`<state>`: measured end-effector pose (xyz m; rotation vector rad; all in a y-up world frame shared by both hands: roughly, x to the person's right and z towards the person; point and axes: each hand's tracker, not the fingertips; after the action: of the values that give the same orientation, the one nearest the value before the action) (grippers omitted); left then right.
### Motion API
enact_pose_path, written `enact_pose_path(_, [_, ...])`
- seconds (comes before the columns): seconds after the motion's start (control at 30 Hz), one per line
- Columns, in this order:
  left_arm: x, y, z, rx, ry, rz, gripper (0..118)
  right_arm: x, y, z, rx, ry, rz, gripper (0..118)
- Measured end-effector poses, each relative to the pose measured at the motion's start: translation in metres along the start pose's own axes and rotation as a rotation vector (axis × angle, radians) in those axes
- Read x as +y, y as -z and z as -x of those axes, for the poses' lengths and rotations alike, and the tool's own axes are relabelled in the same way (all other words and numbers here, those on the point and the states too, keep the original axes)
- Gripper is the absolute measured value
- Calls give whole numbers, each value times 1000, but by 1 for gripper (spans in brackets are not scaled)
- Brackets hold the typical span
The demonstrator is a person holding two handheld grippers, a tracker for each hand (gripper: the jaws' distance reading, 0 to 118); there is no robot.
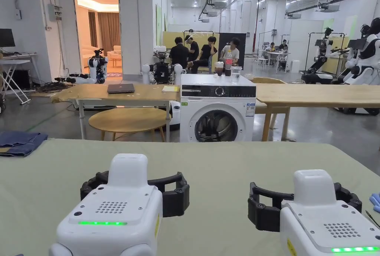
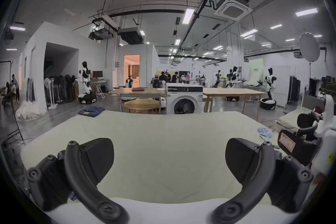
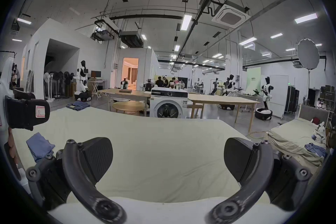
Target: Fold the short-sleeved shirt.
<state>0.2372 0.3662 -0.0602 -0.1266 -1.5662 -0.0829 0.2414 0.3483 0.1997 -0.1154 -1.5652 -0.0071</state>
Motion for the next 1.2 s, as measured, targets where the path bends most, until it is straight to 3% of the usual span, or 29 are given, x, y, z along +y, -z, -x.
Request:
enact_pose_path(0.27, [4, -4, -2, -38, 19, 33, 118, -1, 0, 1, 11, 4, 4, 118])
enact_pose_path(0.47, [5, -2, -6, 23, 68, 34, 118, 2, 0, 0, 13, 4, -1, 118])
enact_pose_path(0.9, [8, -5, 1, 11, 31, 33, 118, 1, -1, 4, 25, 5, 9, 118])
enact_pose_path(1.03, [12, 0, 4, 5, 13, 124, 118, 0, 0, 4, 28, 9, 11, 118])
enact_pose_path(1.13, [8, -5, 2, 30, 60, -17, 118, 0, 0, 5, 36, 10, 16, 118])
enact_pose_path(1.2, [10, -5, 1, 6, 72, 27, 118, -1, 0, 5, 38, 8, 16, 118])
